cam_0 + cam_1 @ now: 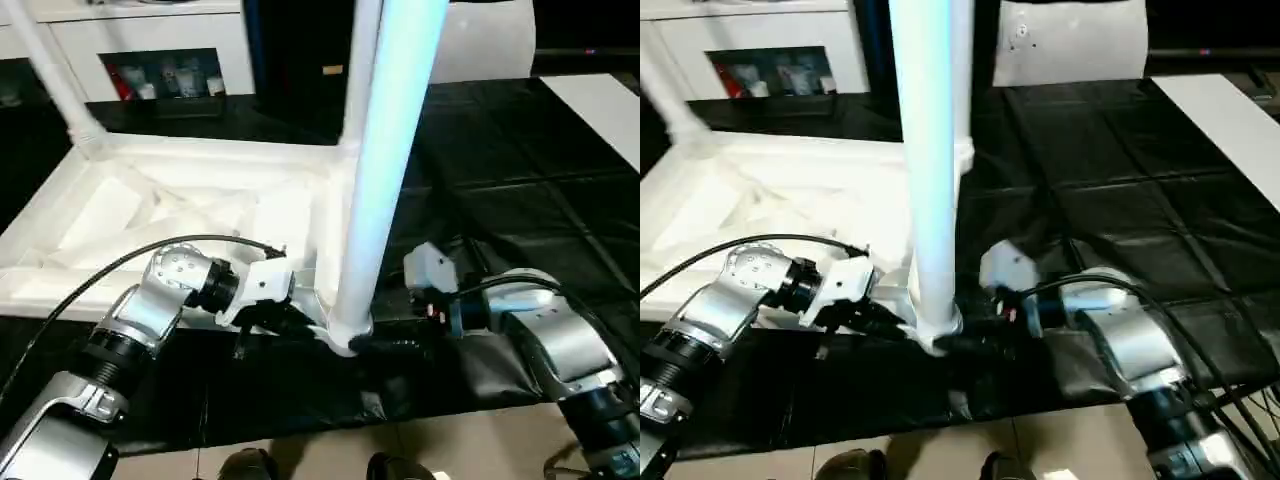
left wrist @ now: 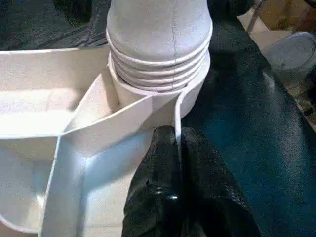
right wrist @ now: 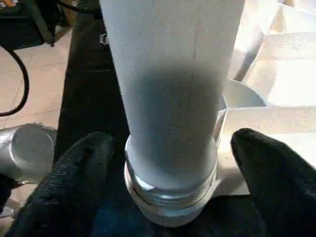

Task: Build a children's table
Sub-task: Rotate leg to tighten

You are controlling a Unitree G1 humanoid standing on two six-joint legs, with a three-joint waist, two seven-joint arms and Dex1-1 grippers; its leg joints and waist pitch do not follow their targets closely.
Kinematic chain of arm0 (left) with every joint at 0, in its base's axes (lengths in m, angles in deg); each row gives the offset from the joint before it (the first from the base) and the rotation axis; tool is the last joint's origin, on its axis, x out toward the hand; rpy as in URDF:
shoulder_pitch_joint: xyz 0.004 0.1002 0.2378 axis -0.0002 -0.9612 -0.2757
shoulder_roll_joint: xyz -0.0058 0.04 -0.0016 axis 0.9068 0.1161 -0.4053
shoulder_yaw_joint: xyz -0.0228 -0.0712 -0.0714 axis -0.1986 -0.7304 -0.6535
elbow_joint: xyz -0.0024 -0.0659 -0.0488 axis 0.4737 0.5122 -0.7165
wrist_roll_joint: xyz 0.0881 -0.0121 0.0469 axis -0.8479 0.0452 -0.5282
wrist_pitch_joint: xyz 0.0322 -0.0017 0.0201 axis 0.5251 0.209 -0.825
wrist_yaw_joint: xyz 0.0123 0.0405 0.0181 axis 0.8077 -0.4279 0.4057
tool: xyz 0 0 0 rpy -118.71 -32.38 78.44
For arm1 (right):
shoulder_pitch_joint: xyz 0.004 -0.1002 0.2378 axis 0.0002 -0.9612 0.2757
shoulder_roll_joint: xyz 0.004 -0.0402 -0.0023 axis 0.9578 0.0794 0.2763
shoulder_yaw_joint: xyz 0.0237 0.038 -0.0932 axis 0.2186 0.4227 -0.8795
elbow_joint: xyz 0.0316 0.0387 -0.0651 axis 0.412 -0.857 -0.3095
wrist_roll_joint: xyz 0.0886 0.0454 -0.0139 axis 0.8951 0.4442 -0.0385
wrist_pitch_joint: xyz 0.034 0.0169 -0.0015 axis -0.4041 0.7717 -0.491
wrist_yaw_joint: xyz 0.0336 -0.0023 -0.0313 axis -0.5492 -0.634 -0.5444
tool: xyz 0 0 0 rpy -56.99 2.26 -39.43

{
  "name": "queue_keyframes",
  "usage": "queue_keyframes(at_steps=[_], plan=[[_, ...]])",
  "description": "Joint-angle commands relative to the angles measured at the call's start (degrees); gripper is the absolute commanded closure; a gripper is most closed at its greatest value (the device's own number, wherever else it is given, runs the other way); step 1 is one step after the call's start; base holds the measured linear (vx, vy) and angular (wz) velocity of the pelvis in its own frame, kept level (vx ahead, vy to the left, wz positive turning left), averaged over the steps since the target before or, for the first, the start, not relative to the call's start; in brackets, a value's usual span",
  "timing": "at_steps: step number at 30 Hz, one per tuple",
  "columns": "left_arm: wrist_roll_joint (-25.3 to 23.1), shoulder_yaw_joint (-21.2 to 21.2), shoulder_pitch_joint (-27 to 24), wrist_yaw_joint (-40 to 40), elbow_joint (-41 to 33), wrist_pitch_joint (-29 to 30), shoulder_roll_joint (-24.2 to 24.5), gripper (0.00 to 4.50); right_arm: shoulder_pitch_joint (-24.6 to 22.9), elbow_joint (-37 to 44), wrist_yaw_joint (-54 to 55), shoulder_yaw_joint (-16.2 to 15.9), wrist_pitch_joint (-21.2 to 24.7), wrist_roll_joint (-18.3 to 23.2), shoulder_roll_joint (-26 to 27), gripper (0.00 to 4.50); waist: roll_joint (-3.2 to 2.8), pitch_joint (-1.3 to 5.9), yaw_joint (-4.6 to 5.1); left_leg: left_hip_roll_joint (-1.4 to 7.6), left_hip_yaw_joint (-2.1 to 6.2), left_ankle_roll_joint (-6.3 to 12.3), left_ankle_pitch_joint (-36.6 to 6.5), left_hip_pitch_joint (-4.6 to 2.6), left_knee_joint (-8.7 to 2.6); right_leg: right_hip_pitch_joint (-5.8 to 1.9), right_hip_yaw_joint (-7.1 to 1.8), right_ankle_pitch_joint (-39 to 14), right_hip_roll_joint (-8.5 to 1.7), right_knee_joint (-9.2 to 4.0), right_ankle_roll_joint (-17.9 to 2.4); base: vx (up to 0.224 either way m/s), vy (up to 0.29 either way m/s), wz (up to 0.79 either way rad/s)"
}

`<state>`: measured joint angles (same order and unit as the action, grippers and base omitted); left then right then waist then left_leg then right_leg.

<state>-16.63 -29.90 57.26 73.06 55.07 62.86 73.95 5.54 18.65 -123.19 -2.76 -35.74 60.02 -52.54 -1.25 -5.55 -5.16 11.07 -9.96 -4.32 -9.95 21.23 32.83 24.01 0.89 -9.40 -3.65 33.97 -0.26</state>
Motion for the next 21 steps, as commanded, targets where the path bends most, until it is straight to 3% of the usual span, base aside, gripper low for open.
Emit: queue_keyframes(at_steps=[1,6,10,21], plan=[[-0.2,2.0,1.6,2.6,-0.2,-1.8,-0.3,4.5,0.9,-1.0,-0.9,-0.8,-1.0,-0.6,0.1,0.52,0.75,4.35,0.37,1.64,-0.27,3.02,-10.6,-0.7,-3.31,-2.96,-1.63,-12.8,-3.24,-3.29,-13.4,0.0,0.0,0.0],[-0.3,2.3,1.9,3.1,0.7,-3.0,-0.4,4.5,1.9,-2.8,-1.6,-1.7,-1.7,-0.8,1.0,0.96,0.78,4.39,0.37,1.57,-0.23,2.59,-11.1,-0.69,-3.28,-2.91,-1.63,-14.5,-3.21,-3.41,-12.8,0.0,0.0,0.0],[-0.6,2.4,1.8,3.1,0.8,-3.4,-0.4,4.5,2.0,-3.3,-1.9,-2.3,-1.7,-1.0,1.1,1.38,0.69,4.43,0.36,1.58,-0.24,2.92,-10.2,-0.63,-3.18,-2.93,-1.57,-11.8,-3.07,-3.09,-13.5,0.0,0.0,0.0],[-1.0,2.0,1.6,1.5,2.1,-4.0,-0.7,4.5,0.8,-3.0,-2.4,-2.8,-0.7,-0.1,1.5,1.97,0.62,4.32,0.31,1.58,-0.19,2.74,-10.9,-0.65,-3.26,-2.97,-1.55,-12.9,-3.12,-3.2,-13.3,0.0,0.0,0.0]])
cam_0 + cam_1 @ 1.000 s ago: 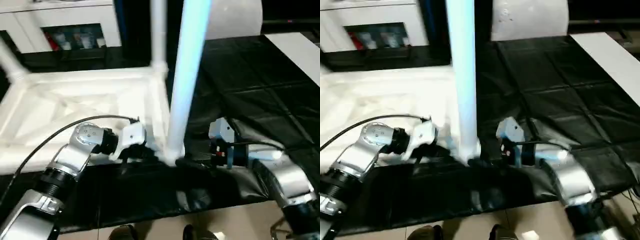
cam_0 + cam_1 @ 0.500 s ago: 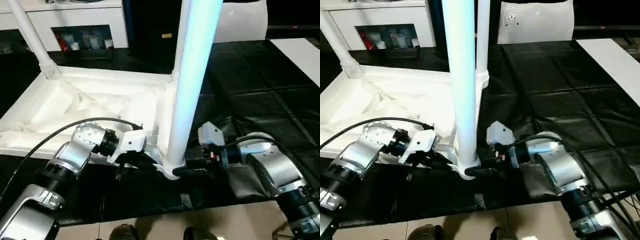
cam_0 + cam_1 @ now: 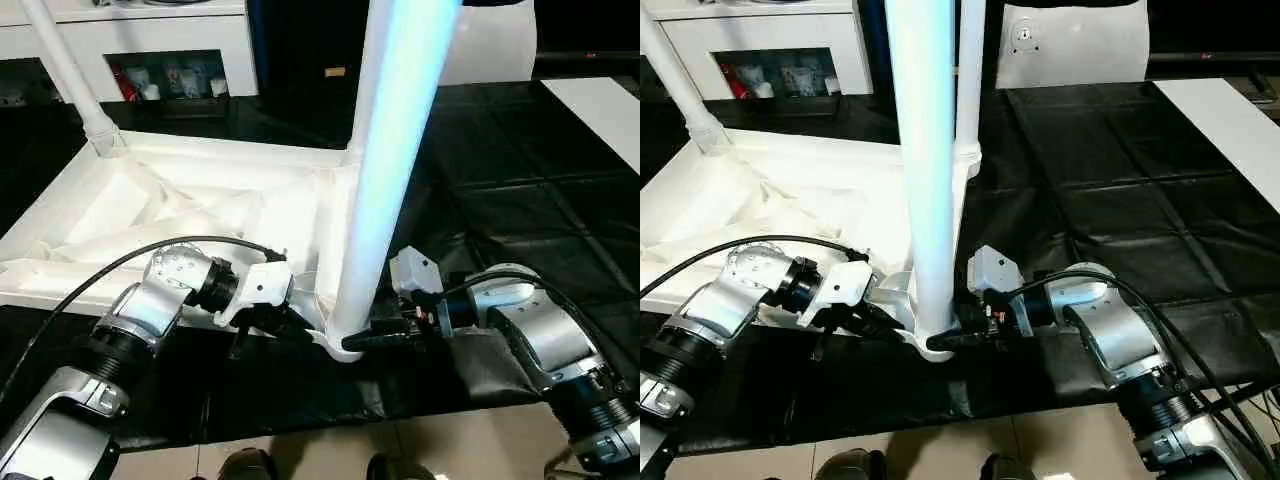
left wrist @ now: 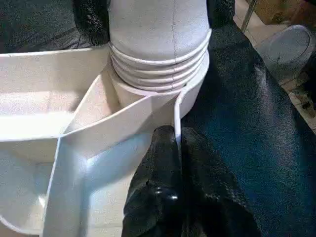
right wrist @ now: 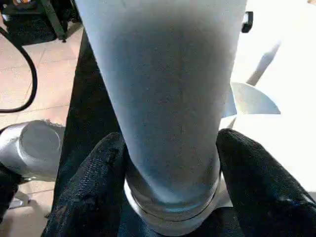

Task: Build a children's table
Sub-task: Rotate leg to tighten

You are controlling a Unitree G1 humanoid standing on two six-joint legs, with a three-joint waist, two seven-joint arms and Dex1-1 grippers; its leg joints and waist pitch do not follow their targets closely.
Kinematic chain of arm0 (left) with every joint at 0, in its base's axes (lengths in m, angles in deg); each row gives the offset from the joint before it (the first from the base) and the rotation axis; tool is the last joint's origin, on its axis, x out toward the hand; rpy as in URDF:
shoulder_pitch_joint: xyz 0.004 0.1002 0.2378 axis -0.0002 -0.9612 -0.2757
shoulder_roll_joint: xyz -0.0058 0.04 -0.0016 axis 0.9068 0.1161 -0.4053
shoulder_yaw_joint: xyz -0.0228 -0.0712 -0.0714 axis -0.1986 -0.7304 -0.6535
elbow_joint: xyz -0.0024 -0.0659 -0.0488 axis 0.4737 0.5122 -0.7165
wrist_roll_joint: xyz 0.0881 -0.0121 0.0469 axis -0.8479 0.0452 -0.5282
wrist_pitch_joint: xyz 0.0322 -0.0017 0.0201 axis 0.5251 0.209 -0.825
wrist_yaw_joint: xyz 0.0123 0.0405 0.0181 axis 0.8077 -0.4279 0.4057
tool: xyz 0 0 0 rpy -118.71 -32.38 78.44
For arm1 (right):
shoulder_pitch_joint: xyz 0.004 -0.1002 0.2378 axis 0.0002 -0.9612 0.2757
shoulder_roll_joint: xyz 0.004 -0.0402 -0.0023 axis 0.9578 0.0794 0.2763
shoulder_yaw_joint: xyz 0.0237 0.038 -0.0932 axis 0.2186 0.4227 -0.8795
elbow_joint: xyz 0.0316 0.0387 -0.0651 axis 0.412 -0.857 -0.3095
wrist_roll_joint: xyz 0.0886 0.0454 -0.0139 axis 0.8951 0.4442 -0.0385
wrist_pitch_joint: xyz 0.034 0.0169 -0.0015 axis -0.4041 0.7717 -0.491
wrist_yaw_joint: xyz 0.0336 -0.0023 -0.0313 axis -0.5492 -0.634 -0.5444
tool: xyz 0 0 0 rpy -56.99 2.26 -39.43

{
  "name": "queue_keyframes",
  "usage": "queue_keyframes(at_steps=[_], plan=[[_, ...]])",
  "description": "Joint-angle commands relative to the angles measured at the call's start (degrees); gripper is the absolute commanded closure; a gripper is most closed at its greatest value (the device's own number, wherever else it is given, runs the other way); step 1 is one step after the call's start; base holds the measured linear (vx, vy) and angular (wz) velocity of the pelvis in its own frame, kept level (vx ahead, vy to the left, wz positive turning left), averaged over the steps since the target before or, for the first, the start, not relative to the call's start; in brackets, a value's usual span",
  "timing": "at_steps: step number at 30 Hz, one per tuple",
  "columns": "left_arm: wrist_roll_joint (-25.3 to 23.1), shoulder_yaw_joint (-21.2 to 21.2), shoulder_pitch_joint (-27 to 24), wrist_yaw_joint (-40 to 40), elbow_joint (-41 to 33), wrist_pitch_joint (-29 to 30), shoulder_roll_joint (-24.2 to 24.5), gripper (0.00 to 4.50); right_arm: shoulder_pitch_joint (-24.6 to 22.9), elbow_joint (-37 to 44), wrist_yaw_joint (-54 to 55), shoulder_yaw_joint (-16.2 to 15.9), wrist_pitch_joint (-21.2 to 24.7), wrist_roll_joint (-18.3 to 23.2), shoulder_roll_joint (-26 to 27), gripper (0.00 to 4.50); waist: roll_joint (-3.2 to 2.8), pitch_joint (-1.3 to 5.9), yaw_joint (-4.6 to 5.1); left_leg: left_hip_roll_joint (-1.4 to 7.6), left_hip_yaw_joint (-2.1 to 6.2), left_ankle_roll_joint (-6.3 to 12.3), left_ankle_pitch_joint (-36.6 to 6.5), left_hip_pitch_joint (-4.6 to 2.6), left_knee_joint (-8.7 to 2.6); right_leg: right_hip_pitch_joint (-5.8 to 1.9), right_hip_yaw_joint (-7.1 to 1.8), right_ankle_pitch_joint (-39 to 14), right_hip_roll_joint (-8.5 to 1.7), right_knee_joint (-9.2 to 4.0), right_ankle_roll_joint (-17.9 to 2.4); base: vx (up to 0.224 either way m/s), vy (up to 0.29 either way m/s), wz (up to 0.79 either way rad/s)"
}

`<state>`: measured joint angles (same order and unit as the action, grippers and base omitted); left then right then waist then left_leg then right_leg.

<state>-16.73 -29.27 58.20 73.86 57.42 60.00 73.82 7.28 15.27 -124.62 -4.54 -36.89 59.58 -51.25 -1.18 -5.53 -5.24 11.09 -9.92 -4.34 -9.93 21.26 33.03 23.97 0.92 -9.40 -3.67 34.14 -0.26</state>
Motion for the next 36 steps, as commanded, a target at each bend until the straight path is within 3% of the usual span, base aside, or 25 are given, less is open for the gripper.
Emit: queue_keyframes(at_steps=[1,5,6,8,10,13,15,18,20,22,23,24,29,32,36], plan=[[-0.5,0.5,0.3,-1.2,-0.5,0.5,-1.3,4.5,-1.8,1.3,-0.2,-0.7,1.6,0.9,0.6,1.99,0.5,4.28,0.4,1.56,-0.25,2.76,-10.9,-0.69,-3.44,-2.92,-1.6,-12.5,-3.06,-3.35,-13.4,0.0,0.0,0.0],[-0.3,-2.3,-0.1,-10.2,-2.2,7.6,-4.6,4.5,-4.7,4.0,7.4,0.8,6.2,1.5,4.2,2.02,0.5,3.92,0.38,1.67,-0.29,2.45,-11.8,-0.69,-3.72,-2.69,-1.7,-14.1,-3.03,-3.52,-13.2,0.0,0.0,0.0],[-0.8,-3.7,-0.1,-16.0,-3.3,11.7,-6.7,4.5,-5.9,4.8,13.2,1.5,7.9,0.6,6.9,2.04,0.52,3.52,0.45,1.55,-0.21,1.73,-13.9,-0.86,-3.87,-2.42,-1.69,-17.7,-3.09,-3.99,-12.6,0.0,0.0,0.0],[-0.5,-4.4,-0.2,-18.2,-3.7,13.4,-7.8,4.5,-6.3,4.9,15.6,1.7,8.3,0.2,8.3,2.12,0.76,3.42,0.87,1.21,0.19,0.32,-16.0,-0.79,-4.16,-2.64,-1.52,-24.6,-3.24,-4.44,-10.2,0.0,0.0,0.0],[-0.5,-5.8,-0.4,-24.3,-5.2,17.2,-11.2,4.5,-6.9,4.2,23.9,3.2,10.8,-0.5,13.6,2.31,0.75,3.1,1.47,1.09,0.36,-0.41,-17.9,-0.97,-4.38,-2.03,-1.53,-29.3,-3.2,-5.14,-7.8,0.0,0.0,0.0],[-1.7,-7.1,-0.3,-31.7,-6.0,20.8,-14.9,4.5,-6.5,2.7,32.1,5.5,12.8,-0.5,19.4,2.42,0.92,2.95,3.01,0.69,0.71,-0.56,-19.7,-0.59,-4.57,-1.97,-1.2,-33.1,-3.18,-5.63,-5.5,0.0,0.0,0.0],[-2.3,-8.7,0.0,-37.1,-6.3,23.2,-17.6,4.5,-5.8,1.6,37.5,7.1,14.4,-0.7,22.9,2.44,1.08,2.83,3.56,0.55,0.76,0.16,-19.9,-0.59,-4.53,-1.77,-1.17,-34.7,-3.19,-6.06,-4.7,0.0,0.0,0.0],[-4.4,-11.5,0.9,-48.6,-7.6,27.9,-23.1,4.5,-4.0,-0.8,48.6,9.6,17.0,-2.9,29.1,2.45,0.84,2.71,4.41,0.39,0.91,-0.06,-20.7,-0.59,-4.47,-1.37,-1.02,-36.7,-3.15,-6.4,-3.9,0.0,0.0,0.0],[-5.0,-11.7,1.2,-50.4,-7.9,28.8,-23.9,4.5,-3.7,-1.3,50.9,9.9,16.8,-4.0,30.3,2.45,0.91,3.0,4.6,0.36,0.97,0.44,-20.2,-0.73,-4.53,-1.47,-0.95,-35.0,-3.1,-6.52,-4.0,0.0,0.0,0.0],[-5.4,-11.3,1.3,-50.5,-8.3,28.6,-24.2,4.5,-4.1,-1.0,51.1,10.1,15.6,-4.2,31.0,2.45,0.78,3.23,4.86,0.52,0.94,1.48,-18.7,-0.1,-4.96,-2.05,-0.96,-28.5,-2.92,-6.2,-5.0,0.0,0.0,0.0],[-5.6,-10.9,1.3,-49.8,-8.5,28.4,-24.1,4.5,-4.3,-0.7,51.1,10.2,15.2,-4.2,31.1,2.45,0.91,3.19,4.8,0.53,0.82,1.81,-18.9,-0.25,-4.93,-1.83,-1.04,-27.6,-2.84,-6.29,-5.2,0.0,0.0,0.0],[-5.7,-10.5,1.3,-49.2,-8.6,28.3,-23.9,4.5,-4.5,-0.5,51.0,10.3,14.9,-4.2,31.2,2.12,0.89,3.12,4.81,0.5,0.68,2.19,-19.4,-0.42,-4.86,-1.68,-1.19,-26.7,-2.82,-6.24,-5.7,0.0,0.0,0.0],[-6.0,-9.2,0.1,-45.4,-10.7,27.9,-22.4,4.5,-5.5,1.2,50.3,10.2,12.5,-5.4,30.0,1.69,0.69,3.06,4.73,0.42,0.59,2.69,-18.1,0.03,-4.99,-2.1,-1.26,-25.0,-2.97,-6.02,-6.4,0.0,0.0,0.0],[-5.8,-7.8,-1.3,-41.0,-11.6,26.0,-19.6,4.5,-6.2,2.7,48.2,10.7,10.3,-5.2,27.7,1.32,0.76,3.47,4.74,0.55,0.63,2.95,-16.1,0.21,-4.91,-2.46,-1.35,-22.5,-3.08,-5.77,-6.7,0.0,0.0,0.0],[-5.4,-6.1,-2.3,-35.4,-11.1,22.5,-15.9,4.5,-6.8,4.0,43.9,11.4,8.5,-4.1,23.7,1.04,0.67,3.83,4.59,0.72,0.13,4.5,-12.3,-0.03,-4.37,-2.58,-1.48,-13.7,-2.97,-5.03,-10.2,0.0,0.0,0.0]])
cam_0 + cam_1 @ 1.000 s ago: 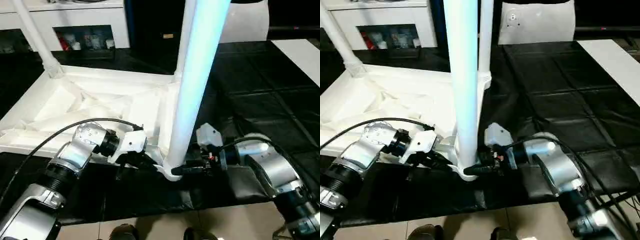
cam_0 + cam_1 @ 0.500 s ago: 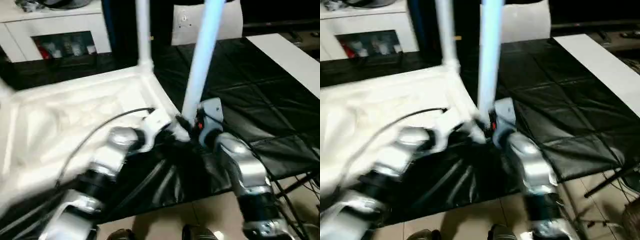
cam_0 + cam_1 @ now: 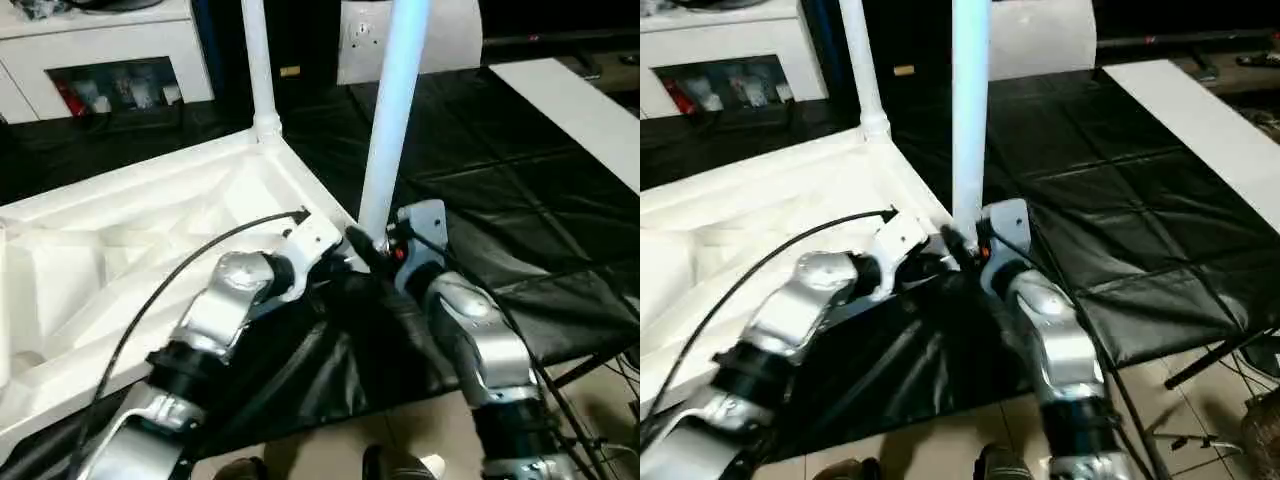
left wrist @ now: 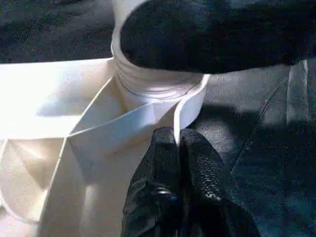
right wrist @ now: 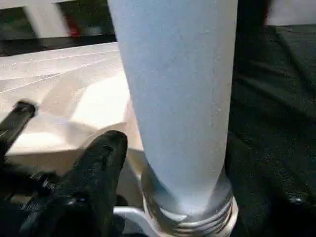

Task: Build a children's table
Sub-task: Rotate leg to tighten

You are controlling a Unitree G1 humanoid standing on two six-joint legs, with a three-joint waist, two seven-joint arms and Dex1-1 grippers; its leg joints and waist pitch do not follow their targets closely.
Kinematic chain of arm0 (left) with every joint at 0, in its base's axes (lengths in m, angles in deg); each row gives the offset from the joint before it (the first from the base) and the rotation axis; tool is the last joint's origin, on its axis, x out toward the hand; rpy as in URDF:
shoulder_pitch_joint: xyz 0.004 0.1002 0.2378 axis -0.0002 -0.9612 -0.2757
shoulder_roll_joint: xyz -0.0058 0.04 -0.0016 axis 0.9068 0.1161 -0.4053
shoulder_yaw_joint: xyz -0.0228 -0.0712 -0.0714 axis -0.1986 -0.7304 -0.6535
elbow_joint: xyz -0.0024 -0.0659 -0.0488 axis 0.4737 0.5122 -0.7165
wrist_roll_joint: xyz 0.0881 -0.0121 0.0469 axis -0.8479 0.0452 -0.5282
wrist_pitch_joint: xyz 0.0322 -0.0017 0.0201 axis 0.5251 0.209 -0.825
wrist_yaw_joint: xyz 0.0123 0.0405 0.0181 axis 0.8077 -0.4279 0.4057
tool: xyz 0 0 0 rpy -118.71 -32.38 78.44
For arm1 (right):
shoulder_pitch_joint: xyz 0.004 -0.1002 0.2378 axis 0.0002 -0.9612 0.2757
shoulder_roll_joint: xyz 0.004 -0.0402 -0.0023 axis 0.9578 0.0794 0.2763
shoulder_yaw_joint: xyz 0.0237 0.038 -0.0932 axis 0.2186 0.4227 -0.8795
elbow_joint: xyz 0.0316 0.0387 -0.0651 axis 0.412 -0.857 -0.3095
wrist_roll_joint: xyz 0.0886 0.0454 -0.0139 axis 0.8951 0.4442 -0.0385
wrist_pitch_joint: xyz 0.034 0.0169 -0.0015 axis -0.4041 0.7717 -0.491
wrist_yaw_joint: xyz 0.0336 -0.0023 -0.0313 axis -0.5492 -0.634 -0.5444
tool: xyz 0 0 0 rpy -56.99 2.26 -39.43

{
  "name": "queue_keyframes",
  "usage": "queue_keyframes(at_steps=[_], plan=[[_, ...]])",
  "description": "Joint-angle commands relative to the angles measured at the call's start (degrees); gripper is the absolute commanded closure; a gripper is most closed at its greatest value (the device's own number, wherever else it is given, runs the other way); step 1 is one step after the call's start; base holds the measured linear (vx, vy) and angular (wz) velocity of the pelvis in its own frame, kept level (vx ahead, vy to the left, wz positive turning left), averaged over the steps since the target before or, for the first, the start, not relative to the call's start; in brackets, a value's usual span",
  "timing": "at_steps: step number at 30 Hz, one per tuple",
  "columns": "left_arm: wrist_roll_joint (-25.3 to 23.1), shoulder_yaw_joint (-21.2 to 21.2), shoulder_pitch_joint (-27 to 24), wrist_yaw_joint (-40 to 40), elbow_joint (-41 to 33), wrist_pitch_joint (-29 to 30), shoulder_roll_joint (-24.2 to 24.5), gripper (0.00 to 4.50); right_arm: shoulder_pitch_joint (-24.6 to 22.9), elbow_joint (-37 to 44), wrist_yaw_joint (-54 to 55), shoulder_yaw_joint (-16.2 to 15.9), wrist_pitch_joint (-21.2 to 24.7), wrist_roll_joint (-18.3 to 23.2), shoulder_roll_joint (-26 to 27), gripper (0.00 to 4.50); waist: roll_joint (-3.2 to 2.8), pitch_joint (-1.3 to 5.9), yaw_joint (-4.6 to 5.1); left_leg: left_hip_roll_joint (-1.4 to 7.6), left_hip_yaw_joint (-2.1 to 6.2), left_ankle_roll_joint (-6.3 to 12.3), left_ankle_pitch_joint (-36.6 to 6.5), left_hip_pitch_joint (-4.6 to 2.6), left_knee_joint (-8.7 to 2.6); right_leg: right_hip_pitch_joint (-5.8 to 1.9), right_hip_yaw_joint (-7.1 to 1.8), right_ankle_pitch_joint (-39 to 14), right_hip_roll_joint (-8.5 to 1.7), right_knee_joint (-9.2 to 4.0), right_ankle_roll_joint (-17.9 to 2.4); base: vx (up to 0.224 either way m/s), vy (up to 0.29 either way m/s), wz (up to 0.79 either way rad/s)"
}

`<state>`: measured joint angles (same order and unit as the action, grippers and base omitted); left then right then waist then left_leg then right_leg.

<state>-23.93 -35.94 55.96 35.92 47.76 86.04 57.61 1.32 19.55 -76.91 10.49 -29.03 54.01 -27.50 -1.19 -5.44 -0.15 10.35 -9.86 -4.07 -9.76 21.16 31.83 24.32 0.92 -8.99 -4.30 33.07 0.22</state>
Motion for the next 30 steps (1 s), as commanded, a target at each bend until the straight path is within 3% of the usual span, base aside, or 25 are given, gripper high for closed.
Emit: queue_keyframes(at_steps=[1,2,4,6,8,9,13,20,26,30], plan=[[1.9,1.2,-0.2,4.9,-1.1,-5.3,1.6,4.5,-1.1,0.4,-6.5,-3.7,0.1,2.0,-1.9,0.93,0.68,3.75,-0.57,1.35,0.05,4.63,-11.3,0.3,-3.08,-3.15,-1.43,-12.6,-2.32,-3.76,-11.3,0.0,0.0,0.0],[2.0,1.8,-0.4,7.1,-0.9,-6.4,2.8,4.5,-1.4,1.1,-9.2,-3.9,-0.5,2.4,-3.8,0.86,0.66,3.91,-0.72,1.39,0.09,4.86,-10.6,0.27,-2.99,-3.32,-1.39,-11.6,-2.37,-3.61,-11.5,0.0,0.0,0.0],[2.0,3.0,-0.6,11.3,-0.2,-8.8,5.3,4.5,-2.2,2.5,-15.1,-4.4,-1.0,3.3,-7.7,0.71,0.57,4.42,-0.95,1.58,-0.09,6.63,-5.8,0.35,-2.35,-3.64,-1.4,-1.7,-2.08,-2.39,-13.7,0.0,0.0,0.0],[2.7,3.5,-0.4,15.4,1.2,-11.6,7.0,4.5,-2.3,2.8,-19.5,-4.2,-1.7,3.8,-10.9,0.59,0.44,4.42,-1.24,1.58,-0.18,7.74,-4.4,0.33,-2.16,-3.51,-1.27,2.0,-2.05,-2.03,-15.5,0.0,0.0,0.0],[4.4,3.6,-0.2,20.5,2.2,-13.8,8.6,4.5,-1.9,2.4,-23.5,-3.8,-2.6,4.3,-13.8,0.35,0.43,4.23,-1.61,1.81,-0.32,7.85,-5.5,0.14,-2.14,-3.43,-1.3,1.0,-2.05,-2.16,-16.2,0.0,0.0,0.0],[5.1,3.6,-0.1,22.3,2.4,-14.3,9.1,4.5,-1.6,2.3,-25.1,-3.8,-2.6,4.8,-14.9,0.28,0.42,4.06,-1.88,1.91,-0.45,7.38,-7.4,-0.05,-2.24,-3.27,-1.35,-1.9,-2.15,-2.43,-16.2,0.0,0.0,0.0],[6.7,4.8,1.1,29.9,3.8,-17.5,11.9,4.5,0.0,1.9,-32.6,-5.0,-3.9,6.6,-19.7,0.11,0.5,3.75,-2.62,2.29,-0.47,5.06,-10.8,-0.39,-2.58,-2.98,-1.44,-9.5,-2.25,-2.9,-14.6,0.0,0.0,0.0],[6.1,6.9,3.6,37.2,7.0,-23.7,14.4,4.5,2.4,1.0,-45.5,-7.8,-4.2,9.3,-24.5,0.11,0.75,3.93,-3.45,2.34,-0.52,4.6,-11.4,-0.37,-2.42,-2.88,-1.39,-11.6,-2.3,-2.86,-13.8,0.0,0.0,0.0],[5.7,7.5,5.0,38.7,9.3,-26.4,14.5,4.5,4.3,-0.6,-49.7,-9.7,-4.4,10.1,-25.1,0.56,0.92,4.17,-4.01,2.33,-0.52,4.96,-9.7,-0.16,-2.09,-2.88,-1.34,-10.0,-2.45,-2.43,-14.6,0.0,0.0,0.0],[5.9,7.7,5.5,39.4,10.1,-27.3,14.3,4.5,5.4,-1.5,-51.0,-10.5,-3.9,10.5,-24.6,0.88,0.98,4.02,-4.38,2.35,-0.56,4.59,-10.2,-0.16,-2.08,-2.72,-1.4,-12.4,-2.52,-2.52,-14.0,0.0,0.0,0.0]])
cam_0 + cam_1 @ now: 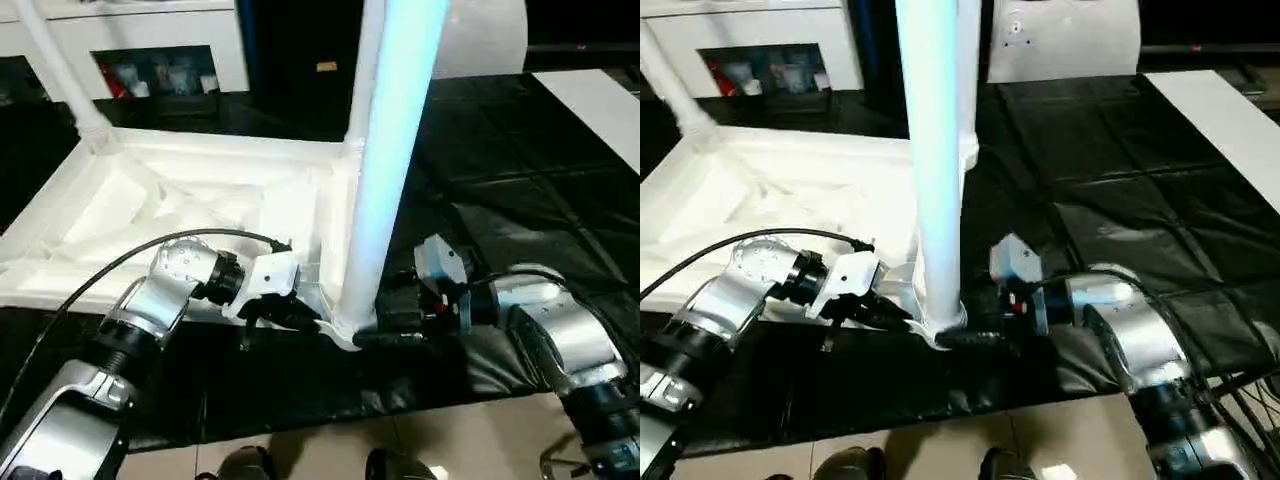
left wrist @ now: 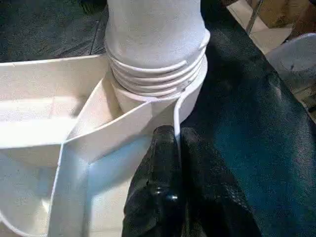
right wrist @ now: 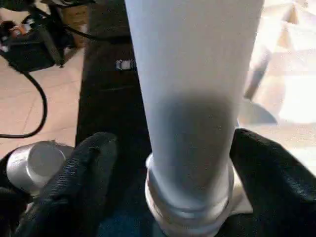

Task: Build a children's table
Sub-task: Rotate leg to tighten

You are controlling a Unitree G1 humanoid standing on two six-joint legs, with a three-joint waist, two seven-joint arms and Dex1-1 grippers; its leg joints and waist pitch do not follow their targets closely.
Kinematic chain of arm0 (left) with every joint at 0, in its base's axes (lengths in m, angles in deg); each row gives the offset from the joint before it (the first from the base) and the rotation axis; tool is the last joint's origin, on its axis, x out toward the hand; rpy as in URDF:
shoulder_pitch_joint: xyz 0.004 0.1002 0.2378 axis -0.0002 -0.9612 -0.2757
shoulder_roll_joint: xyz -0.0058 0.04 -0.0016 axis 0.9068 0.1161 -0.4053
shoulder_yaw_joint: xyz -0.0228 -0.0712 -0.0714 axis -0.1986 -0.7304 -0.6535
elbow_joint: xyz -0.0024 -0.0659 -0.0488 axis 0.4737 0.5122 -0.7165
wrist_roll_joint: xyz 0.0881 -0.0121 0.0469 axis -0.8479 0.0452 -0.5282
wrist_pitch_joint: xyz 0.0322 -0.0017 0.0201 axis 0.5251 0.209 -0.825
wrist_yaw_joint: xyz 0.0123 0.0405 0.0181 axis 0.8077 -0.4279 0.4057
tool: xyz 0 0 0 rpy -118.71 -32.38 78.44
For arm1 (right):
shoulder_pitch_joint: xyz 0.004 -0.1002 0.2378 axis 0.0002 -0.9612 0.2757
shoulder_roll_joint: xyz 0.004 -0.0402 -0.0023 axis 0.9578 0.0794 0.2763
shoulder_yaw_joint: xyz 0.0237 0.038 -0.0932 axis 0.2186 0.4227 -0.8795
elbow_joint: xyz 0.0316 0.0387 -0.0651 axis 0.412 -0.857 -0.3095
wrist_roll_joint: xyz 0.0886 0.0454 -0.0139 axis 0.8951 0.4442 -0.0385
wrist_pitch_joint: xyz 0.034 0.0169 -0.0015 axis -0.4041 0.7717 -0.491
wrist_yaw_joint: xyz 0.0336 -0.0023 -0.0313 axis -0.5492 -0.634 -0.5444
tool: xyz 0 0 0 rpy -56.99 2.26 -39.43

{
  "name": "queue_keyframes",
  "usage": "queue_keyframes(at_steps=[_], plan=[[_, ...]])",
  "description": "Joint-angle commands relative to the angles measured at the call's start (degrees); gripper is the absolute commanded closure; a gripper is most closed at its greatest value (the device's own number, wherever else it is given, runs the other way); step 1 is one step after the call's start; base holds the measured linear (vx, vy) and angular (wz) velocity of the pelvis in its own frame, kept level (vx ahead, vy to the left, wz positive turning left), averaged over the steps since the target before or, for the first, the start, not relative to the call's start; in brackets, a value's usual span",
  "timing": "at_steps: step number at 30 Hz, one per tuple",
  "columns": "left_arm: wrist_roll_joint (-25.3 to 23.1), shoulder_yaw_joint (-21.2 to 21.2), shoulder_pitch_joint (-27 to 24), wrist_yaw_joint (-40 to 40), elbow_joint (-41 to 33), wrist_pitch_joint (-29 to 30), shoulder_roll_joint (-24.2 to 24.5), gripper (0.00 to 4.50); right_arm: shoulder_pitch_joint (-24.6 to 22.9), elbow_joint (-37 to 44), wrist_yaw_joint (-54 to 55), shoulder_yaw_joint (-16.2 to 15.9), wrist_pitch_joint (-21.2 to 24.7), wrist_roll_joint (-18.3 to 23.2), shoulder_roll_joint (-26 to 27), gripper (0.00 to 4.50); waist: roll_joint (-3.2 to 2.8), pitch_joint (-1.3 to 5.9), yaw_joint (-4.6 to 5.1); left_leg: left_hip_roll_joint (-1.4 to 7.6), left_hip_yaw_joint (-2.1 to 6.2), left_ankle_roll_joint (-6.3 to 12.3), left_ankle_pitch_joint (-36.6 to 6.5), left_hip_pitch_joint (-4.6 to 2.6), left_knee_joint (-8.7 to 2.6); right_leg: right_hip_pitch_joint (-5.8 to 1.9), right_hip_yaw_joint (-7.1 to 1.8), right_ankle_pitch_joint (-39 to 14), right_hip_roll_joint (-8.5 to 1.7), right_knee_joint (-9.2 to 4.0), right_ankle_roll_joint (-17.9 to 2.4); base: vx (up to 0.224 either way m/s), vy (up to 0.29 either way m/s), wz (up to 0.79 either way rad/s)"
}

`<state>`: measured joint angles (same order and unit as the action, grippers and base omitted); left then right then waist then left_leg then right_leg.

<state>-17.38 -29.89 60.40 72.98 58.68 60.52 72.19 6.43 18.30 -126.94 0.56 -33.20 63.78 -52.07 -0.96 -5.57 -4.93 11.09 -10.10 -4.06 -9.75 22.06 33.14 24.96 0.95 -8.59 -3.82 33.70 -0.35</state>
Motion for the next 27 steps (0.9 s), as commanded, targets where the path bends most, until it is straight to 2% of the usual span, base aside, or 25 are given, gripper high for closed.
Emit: queue_keyframes(at_steps=[1,2,6,7,10,17,22,23,24,26,27], plan=[[-0.6,1.6,1.0,2.4,-0.7,-1.9,-0.3,4.5,0.4,-0.5,-1.0,-0.7,0.2,0.6,0.2,0.88,0.7,4.14,0.26,1.67,-0.3,4.21,-10.5,-1.09,-3.42,-3.29,-1.46,-13.5,-3.04,-3.18,-13.2,0.0,0.0,0.0],[-0.6,1.7,1.0,2.4,-0.7,-1.9,-0.4,4.5,0.6,-0.9,-0.7,-0.9,-0.1,0.3,0.3,1.11,0.68,4.12,0.22,1.67,-0.28,3.83,-10.9,-1.14,-3.44,-3.2,-1.46,-13.9,-3.0,-3.17,-13.2,0.0,0.0,0.0],[-0.5,1.7,0.7,2.3,-0.7,-2.2,-0.5,4.5,1.1,-2.0,0.0,-0.7,0.1,0.0,1.0,1.35,0.73,4.0,0.24,1.61,-0.19,3.15,-11.9,-1.06,-3.56,-3.21,-1.44,-15.3,-3.01,-3.27,-12.7,0.0,0.0,0.0],[-0.4,1.7,0.7,2.4,-0.6,-2.2,-0.5,4.5,1.1,-2.1,-0.1,-0.8,0.0,0.0,1.1,1.58,0.78,3.96,0.26,1.61,-0.18,2.95,-12.2,-1.07,-3.59,-3.17,-1.47,-15.8,-2.99,-3.32,-12.4,0.0,0.0,0.0],[-0.3,1.8,0.6,2.4,-0.3,-2.6,-0.5,4.5,1.1,-2.2,-0.5,-0.9,0.2,0.3,0.9,1.7,0.76,4.02,0.23,1.58,-0.18,2.97,-11.9,-1.08,-3.54,-3.2,-1.49,-15.1,-2.99,-3.29,-12.4,0.0,0.0,0.0],[-0.5,1.8,0.7,2.6,0.3,-2.9,-0.5,4.5,0.9,-1.8,-1.5,-1.2,0.9,0.9,0.3,2.4,0.64,3.97,0.18,1.57,-0.15,2.96,-12.3,-1.05,-3.59,-3.21,-1.43,-15.4,-2.97,-3.29,-12.5,0.0,0.0,0.0],[-1.2,1.6,1.0,1.1,1.4,-2.6,-0.8,4.5,-0.2,-1.3,-1.2,-1.6,0.3,0.5,0.4,2.51,0.68,3.92,0.21,1.53,-0.15,2.95,-12.5,-1.01,-3.62,-3.18,-1.42,-15.4,-2.94,-3.34,-12.4,0.0,0.0,0.0],[-1.1,1.5,1.0,0.9,1.4,-2.4,-0.9,4.5,-0.3,-1.2,-1.1,-1.6,0.4,0.5,0.4,2.51,0.49,3.89,0.19,1.55,-0.14,2.89,-12.6,-1.06,-3.63,-3.13,-1.43,-15.6,-2.97,-3.36,-12.5,0.0,0.0,0.0],[-0.8,1.2,1.0,0.3,1.4,-1.6,-1.4,4.5,-0.6,-0.8,-0.4,-1.4,0.8,0.8,0.8,2.52,0.59,3.86,0.18,1.57,-0.19,2.86,-13.0,-1.13,-3.64,-3.09,-1.44,-15.8,-2.95,-3.46,-12.5,0.0,0.0,0.0],[-0.6,0.8,0.7,-0.8,0.6,-0.1,-2.0,4.5,-1.4,0.3,1.3,-0.8,2.2,1.5,1.6,2.53,0.31,3.75,0.08,1.57,-0.14,2.71,-13.3,-1.13,-3.75,-3.05,-1.46,-16.1,-2.93,-3.51,-12.4,0.0,0.0,0.0],[-0.6,0.8,0.7,-0.8,0.6,-0.1,-2.0,4.5,-1.4,0.3,1.3,-0.8,2.2,1.5,1.6,2.54,0.46,3.71,0.11,1.57,-0.18,2.61,-14.0,-1.17,-3.8,-3.04,-1.45,-16.8,-2.95,-3.64,-12.3,0.0,0.0,0.0]])
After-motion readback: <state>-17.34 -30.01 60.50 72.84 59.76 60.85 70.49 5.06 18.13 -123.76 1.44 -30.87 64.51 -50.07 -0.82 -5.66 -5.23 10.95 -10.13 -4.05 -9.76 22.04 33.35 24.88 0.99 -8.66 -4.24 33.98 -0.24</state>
